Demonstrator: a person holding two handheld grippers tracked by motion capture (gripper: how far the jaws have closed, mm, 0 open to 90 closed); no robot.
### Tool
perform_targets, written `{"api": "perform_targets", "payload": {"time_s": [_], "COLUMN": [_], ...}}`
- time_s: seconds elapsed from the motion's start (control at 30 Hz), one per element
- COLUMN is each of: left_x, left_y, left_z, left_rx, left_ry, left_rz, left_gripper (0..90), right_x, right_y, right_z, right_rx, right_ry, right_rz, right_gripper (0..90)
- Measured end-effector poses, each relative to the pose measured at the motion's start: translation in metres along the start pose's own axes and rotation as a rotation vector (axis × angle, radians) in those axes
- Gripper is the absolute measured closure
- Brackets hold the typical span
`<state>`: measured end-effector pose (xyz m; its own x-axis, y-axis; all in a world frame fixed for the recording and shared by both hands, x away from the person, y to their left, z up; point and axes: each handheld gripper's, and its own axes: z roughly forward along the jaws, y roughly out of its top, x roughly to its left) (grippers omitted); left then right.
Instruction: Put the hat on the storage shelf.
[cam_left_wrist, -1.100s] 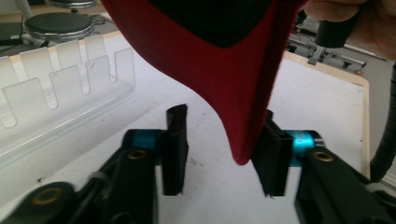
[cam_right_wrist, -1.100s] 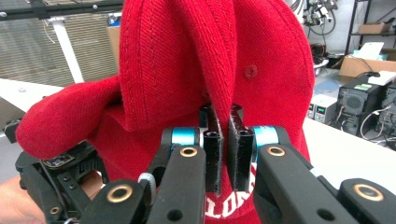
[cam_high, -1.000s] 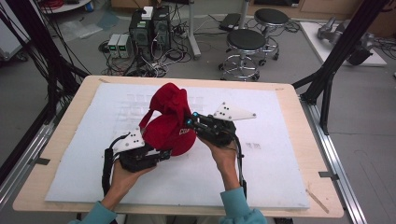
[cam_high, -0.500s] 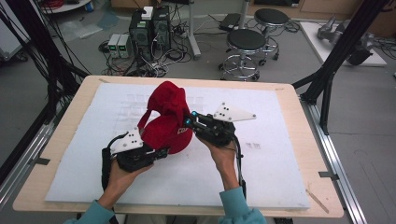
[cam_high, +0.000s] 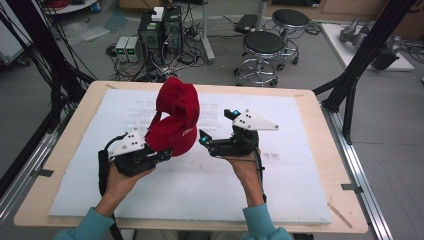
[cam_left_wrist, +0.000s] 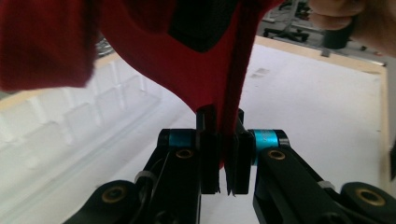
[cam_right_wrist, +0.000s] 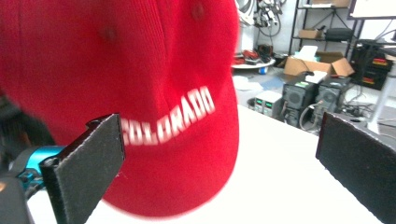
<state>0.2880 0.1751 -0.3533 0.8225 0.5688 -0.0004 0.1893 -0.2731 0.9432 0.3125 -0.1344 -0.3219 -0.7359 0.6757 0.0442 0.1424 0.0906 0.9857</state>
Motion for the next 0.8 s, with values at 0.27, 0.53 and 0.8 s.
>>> {"api": "perform_targets", "payload": {"time_s": [0.27, 0.53, 0.8], "left_x": [0.029, 0.053, 0.071], "left_y": [0.021, 0.036, 0.039], "left_z": [-0.012, -0.013, -0.003], "left_rx": [0.015, 0.035, 0.051], "left_ry": [0.078, 0.128, 0.163], "left_rz": [0.027, 0.03, 0.018], "left_gripper": [85.4, 85.4, 85.4], "right_x": [-0.008, -0.02, -0.032], "right_y": [-0.009, -0.025, -0.049], "right_z": [-0.018, -0.046, -0.079], "right_rx": [0.071, 0.094, 0.102], "right_ry": [-0.044, -0.126, -0.191], "right_rz": [-0.025, -0.03, -0.011], "right_gripper": [0.3, 0.3, 0.3]}}
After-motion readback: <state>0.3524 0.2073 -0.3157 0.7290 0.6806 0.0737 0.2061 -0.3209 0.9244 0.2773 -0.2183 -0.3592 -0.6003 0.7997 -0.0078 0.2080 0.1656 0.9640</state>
